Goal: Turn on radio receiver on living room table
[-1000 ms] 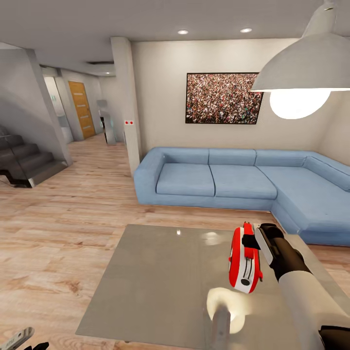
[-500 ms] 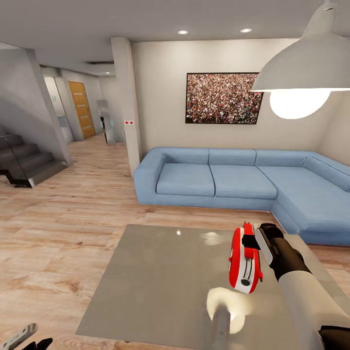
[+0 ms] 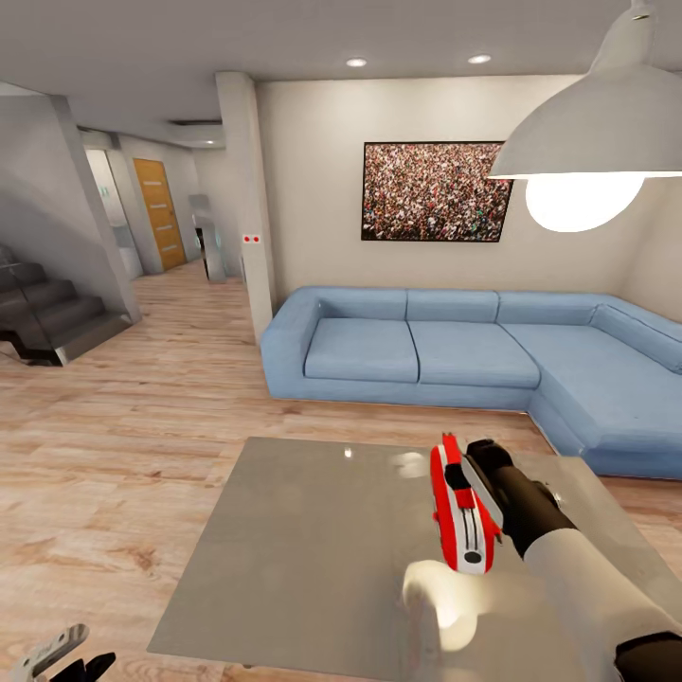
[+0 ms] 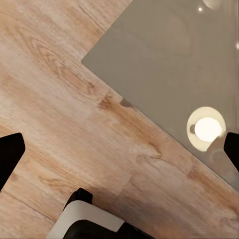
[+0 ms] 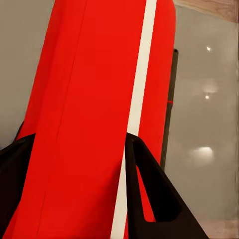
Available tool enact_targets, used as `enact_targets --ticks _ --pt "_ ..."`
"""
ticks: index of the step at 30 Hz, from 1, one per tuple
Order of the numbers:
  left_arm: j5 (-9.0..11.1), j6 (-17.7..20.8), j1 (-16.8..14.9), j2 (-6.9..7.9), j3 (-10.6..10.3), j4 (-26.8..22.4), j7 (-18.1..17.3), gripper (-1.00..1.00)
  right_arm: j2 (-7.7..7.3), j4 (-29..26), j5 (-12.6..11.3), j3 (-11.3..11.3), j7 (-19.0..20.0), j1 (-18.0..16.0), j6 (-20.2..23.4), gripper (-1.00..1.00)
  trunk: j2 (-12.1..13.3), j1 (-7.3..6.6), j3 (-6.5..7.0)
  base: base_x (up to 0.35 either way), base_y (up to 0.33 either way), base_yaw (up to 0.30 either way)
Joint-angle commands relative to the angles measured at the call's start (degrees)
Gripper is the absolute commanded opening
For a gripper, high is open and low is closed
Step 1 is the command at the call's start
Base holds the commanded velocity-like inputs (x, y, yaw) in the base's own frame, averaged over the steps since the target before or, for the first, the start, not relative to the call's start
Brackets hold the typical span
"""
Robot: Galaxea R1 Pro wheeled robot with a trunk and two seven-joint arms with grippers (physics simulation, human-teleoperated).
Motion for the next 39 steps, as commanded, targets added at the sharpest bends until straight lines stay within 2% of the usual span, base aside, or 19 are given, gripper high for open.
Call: enact_targets --ticks 1,5,6,9,11,13,22,27,32,39 --pt "0.01 0.04 0.00 0.01 -0.04 0.04 -0.02 1.00 0.00 0.00 0.45 0.67 0.03 -0.02 0.05 -1.00 -0.01 0.00 0.01 0.000 0.000 0.000" --pt "0.05 0.31 0.00 0.23 -0.11 0.28 -0.83 1.00 0.03 0.29 -0.16 2.50 1.47 -0.02 0.08 -1.00 -0.01 0.00 0.01 0.000 0.000 0.000" --pt "0.05 0.36 0.00 0.40 -0.16 0.33 -1.76 1.00 0.02 0.68 -0.71 2.70 3.00 -0.02 0.08 -1.00 -0.01 0.00 0.01 0.000 0.000 0.000" --pt "0.03 0.42 0.00 0.73 0.04 0.39 -5.73 1.00 0.01 2.04 -1.93 3.00 8.61 -0.02 0.07 -1.00 -0.01 0.00 0.01 0.000 0.000 0.000" --pt "-0.15 0.44 0.00 0.90 0.33 0.47 -9.61 1.00 0.00 2.97 -2.27 3.09 12.48 -0.02 -0.02 -1.00 -0.01 0.00 0.01 0.000 0.000 0.000" --pt "-0.30 0.45 0.00 0.96 0.43 0.50 -12.06 1.00 0.00 3.43 -2.43 3.12 14.22 -0.02 -0.55 -1.00 -0.01 0.00 0.01 0.000 0.000 0.000" --pt "-0.34 0.45 0.00 1.57 0.59 0.48 -18.33 1.00 0.08 9.56 -2.64 3.30 17.04 -0.02 -8.25 -1.00 -0.01 0.00 0.01 0.000 0.000 0.000" --pt "-0.53 0.26 0.00 2.64 1.82 0.56 -24.31 1.00 0.09 14.63 -2.51 3.25 23.27 -0.02 -12.78 -1.00 -0.01 0.00 0.01 0.000 0.000 0.000" --pt "-0.52 0.20 0.00 2.86 4.05 0.54 -25.54 1.00 0.09 18.74 -2.43 3.24 25.05 -0.02 -17.87 -1.00 -0.01 0.00 0.01 0.000 0.000 0.000" --pt "-0.40 0.19 0.00 2.77 5.06 0.53 -25.94 1.00 0.07 21.82 -2.56 3.23 26.15 -0.02 -20.08 -1.00 -0.01 0.00 0.01 0.000 0.000 0.000"
